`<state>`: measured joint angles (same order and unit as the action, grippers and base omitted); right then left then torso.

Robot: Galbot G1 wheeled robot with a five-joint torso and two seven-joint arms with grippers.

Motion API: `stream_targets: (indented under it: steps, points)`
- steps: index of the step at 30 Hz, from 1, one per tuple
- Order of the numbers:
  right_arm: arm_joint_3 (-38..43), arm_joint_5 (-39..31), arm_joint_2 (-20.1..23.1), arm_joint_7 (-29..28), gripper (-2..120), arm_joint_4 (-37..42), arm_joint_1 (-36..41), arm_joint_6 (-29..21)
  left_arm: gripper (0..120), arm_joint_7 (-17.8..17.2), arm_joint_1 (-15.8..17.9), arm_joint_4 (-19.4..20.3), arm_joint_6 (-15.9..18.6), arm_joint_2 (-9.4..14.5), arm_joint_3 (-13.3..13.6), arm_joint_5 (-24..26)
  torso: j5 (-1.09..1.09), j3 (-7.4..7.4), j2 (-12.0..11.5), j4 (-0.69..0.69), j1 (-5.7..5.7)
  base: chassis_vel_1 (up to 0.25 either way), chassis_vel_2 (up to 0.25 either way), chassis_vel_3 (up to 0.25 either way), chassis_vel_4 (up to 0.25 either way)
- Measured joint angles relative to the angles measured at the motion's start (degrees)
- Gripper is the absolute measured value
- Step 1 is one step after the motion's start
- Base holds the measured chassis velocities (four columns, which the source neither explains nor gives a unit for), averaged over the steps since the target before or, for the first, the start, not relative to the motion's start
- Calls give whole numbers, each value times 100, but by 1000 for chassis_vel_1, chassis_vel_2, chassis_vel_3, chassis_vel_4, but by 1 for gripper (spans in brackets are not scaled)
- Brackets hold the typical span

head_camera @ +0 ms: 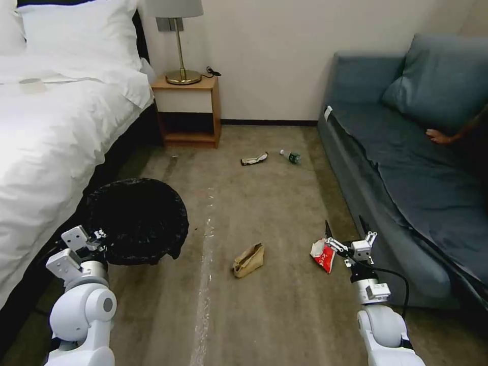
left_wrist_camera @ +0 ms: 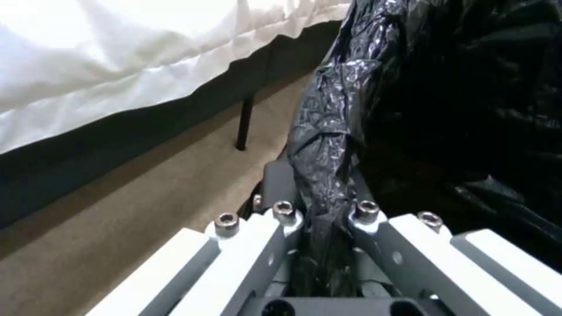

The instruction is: Pick up the trash bin, then pick up the garbage on the floor and place it into the trash bin.

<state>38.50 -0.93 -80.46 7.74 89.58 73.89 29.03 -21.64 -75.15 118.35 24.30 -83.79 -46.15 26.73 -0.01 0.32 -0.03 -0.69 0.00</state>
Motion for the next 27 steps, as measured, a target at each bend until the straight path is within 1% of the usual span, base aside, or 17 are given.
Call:
stream_targets:
  steps: [7,12,13,15,17,19,23,26,27]
  points:
    - [-5,-6,5,-16,100,-163,-66,25,2,0,86,-86,-1,-11,18,-1,0,0,0,0,0,-65,74,62,-89]
    - [0,137,3,-92,100,-470,-212,361,2,8,148,-201,-25,-11,11,0,0,0,0,-1,0,-71,54,70,-57]
    - [0,137,3,-92,100,-470,-212,361,2,8,148,-201,-25,-11,11,0,0,0,0,-1,0,-82,51,64,-63]
    - [-20,300,19,-143,100,-648,-327,523,2,29,196,-285,-50,-25,11,0,0,0,0,0,0,-45,39,58,-47]
    - [-55,375,36,-211,100,-712,-380,549,2,36,212,-317,-55,-34,10,-3,0,1,0,0,1,0,0,0,0]
    - [-218,457,107,-457,100,-843,-528,445,2,60,254,-383,-58,-59,19,-54,0,1,0,-1,0,0,0,0,0]
    - [-320,458,169,-521,100,-921,-651,260,2,59,298,-417,-28,-90,12,-129,0,0,0,-1,0,0,0,0,0]
    - [-552,49,261,-712,100,-990,-815,-415,2,50,283,-357,50,-130,8,-166,-1,0,0,0,1,0,0,0,0]
    - [-552,49,261,-712,100,-990,-815,-415,2,50,283,-357,50,-130,8,-166,-1,0,0,0,1,0,0,0,0]
